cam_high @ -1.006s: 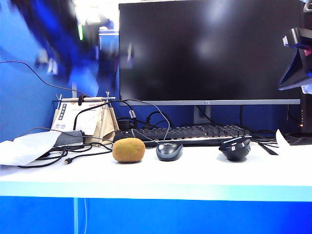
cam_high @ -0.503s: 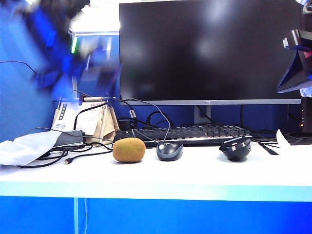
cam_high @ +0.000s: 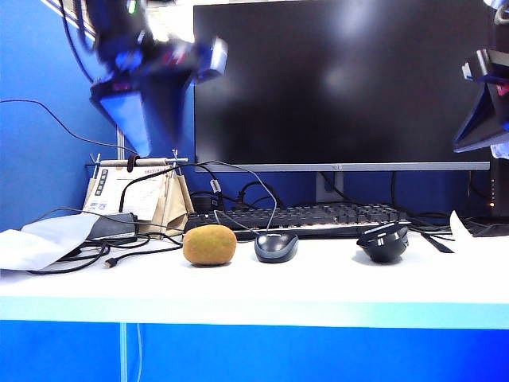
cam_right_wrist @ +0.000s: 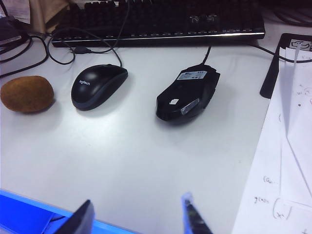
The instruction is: Pick up the kiwi and place it near the upside-down mouse.
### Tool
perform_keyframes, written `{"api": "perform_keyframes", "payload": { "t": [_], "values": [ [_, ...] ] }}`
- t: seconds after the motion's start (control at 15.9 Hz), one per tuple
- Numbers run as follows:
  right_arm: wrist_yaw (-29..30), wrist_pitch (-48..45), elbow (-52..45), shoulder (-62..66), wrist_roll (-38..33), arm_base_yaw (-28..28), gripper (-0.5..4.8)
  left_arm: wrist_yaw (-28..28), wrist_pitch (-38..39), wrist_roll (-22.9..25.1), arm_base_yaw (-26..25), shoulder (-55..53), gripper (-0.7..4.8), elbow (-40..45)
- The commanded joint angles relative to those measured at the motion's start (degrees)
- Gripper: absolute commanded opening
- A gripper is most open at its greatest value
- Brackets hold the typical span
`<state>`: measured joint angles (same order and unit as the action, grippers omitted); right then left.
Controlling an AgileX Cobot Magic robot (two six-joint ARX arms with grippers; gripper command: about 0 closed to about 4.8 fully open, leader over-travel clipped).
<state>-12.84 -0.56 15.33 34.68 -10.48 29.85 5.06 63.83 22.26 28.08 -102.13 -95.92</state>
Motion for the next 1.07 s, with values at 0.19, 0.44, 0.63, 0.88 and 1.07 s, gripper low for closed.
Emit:
{"api": "perform_keyframes", "payload": {
  "t": [0.19,0.44,0.63,0.88,1.07],
  "values": [
    [1.0,-0.9,0.2,0.1,-5.9,0.0,2.38,-16.2,-13.0,-6.4,0.0,-3.3,4.24,-0.6],
    [-0.8,-1.0,0.2,0.1,-5.8,0.0,2.38,0.2,-19.3,5.6,0.1,-5.6,3.99,-0.6],
    [1.1,-0.5,0.2,0.1,-5.8,0.0,2.38,4.1,-17.6,8.1,0.1,-11.2,4.59,-2.3],
    [1.4,0.8,0.2,0.1,-5.8,0.0,2.38,0.9,-13.7,13.8,0.1,-14.6,4.71,-4.1],
    [1.4,0.7,0.2,0.3,-5.8,0.0,2.38,1.4,-16.3,15.3,0.1,-15.0,4.71,-4.2]
  ]
}}
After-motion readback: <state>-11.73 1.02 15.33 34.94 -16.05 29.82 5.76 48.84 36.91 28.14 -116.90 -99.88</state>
